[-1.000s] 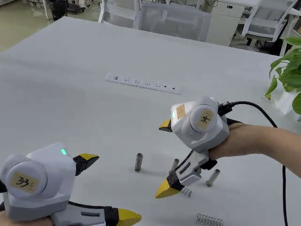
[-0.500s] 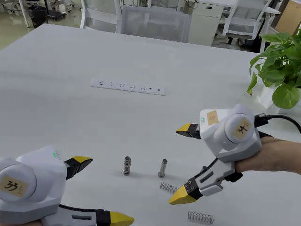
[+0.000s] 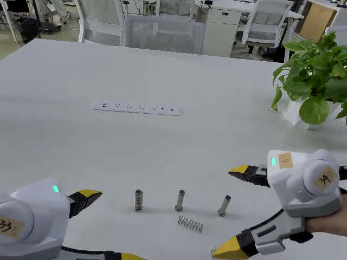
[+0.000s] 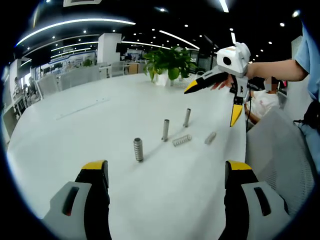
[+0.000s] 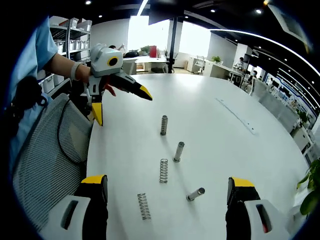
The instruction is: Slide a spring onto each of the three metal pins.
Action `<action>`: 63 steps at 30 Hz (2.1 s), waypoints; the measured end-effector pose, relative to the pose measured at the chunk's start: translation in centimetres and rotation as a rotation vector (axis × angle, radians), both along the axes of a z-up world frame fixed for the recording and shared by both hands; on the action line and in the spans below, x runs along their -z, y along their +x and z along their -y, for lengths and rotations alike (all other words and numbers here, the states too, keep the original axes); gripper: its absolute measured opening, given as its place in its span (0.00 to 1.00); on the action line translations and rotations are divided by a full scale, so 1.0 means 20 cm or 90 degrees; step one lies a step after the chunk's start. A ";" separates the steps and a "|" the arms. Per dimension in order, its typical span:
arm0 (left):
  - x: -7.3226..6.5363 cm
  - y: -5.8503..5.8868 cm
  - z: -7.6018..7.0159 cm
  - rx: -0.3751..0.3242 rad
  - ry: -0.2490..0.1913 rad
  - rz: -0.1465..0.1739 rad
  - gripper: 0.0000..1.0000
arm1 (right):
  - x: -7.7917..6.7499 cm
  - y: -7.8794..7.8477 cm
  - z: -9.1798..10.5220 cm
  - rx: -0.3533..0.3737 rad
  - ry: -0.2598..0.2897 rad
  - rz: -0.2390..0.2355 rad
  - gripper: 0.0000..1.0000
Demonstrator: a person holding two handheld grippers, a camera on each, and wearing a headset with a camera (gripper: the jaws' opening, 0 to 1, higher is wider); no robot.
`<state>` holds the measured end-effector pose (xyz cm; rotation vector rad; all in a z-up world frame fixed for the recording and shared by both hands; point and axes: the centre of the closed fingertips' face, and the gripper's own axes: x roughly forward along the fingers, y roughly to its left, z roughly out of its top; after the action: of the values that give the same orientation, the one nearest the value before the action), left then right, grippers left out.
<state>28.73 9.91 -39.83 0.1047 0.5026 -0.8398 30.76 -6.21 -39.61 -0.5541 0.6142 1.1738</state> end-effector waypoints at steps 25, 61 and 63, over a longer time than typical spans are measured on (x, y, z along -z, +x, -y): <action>0.01 0.04 0.03 0.048 0.041 0.000 0.95 | 0.07 -0.15 0.38 0.163 0.043 -0.026 0.99; 0.15 0.10 0.48 0.181 0.041 0.046 0.53 | 0.14 -0.29 0.52 0.231 0.049 -0.058 0.97; 0.18 0.10 0.50 0.187 0.041 0.037 0.52 | 0.14 -0.31 0.53 0.240 0.052 -0.061 0.96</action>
<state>30.75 -0.14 -43.34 0.2656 0.4656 -1.1044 24.58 -16.82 -42.49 -0.2964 0.7135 0.8676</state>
